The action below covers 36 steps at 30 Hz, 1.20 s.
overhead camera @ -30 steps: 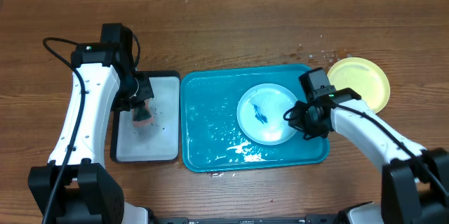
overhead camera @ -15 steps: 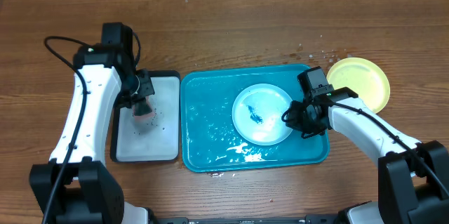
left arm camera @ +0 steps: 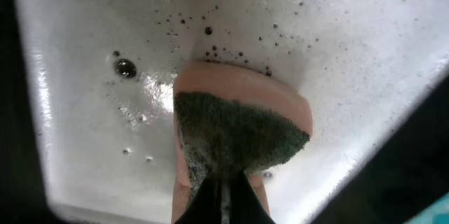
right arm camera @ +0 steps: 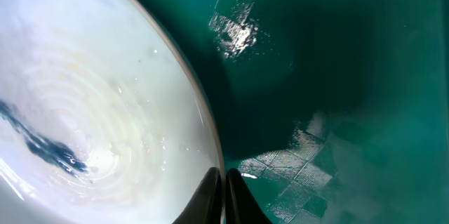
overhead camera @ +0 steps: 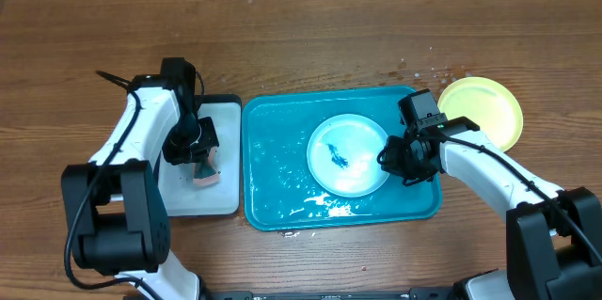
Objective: Clean dirty plates on tray and stack at the side
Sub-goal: 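Slide the white plate toward the tray center with the right gripper, then scrub the held white plate with the sponge in the left gripper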
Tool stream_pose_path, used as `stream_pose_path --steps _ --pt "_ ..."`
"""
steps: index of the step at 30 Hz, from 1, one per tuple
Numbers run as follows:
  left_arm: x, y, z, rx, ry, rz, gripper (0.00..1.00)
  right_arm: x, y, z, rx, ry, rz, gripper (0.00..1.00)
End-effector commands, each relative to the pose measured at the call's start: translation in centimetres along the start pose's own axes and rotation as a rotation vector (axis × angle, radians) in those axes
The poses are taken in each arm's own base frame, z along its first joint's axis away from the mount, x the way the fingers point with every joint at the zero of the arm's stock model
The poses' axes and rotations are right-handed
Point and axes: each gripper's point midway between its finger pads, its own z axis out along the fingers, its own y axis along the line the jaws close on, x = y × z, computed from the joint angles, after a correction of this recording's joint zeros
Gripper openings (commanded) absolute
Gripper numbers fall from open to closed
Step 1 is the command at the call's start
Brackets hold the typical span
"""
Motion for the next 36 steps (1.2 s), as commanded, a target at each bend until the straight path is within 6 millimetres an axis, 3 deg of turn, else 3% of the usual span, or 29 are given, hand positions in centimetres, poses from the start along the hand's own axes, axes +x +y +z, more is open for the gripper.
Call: stream_pose_path --steps 1,8,21,27,32,36 --pt "0.2 -0.2 1.0 0.006 0.032 0.02 0.04 0.1 0.9 0.2 -0.028 0.017 -0.049 0.04" --pt "0.0 -0.7 2.5 0.027 0.063 0.05 0.04 0.2 0.9 0.2 -0.032 0.018 -0.068 0.04" --pt "-0.5 -1.3 2.0 0.053 0.046 0.073 0.04 -0.1 1.3 0.2 -0.048 0.008 -0.094 0.04" --pt "-1.0 -1.4 -0.7 0.064 0.007 0.069 0.04 0.0 1.5 0.2 -0.057 0.013 -0.102 0.04" --pt "-1.7 -1.7 -4.5 0.094 -0.084 0.068 0.04 0.0 1.5 0.2 -0.061 0.015 -0.102 0.04" --pt "-1.4 -3.7 -7.6 0.232 -0.147 0.124 0.04 0.0 1.6 0.2 -0.063 0.012 -0.103 0.04"
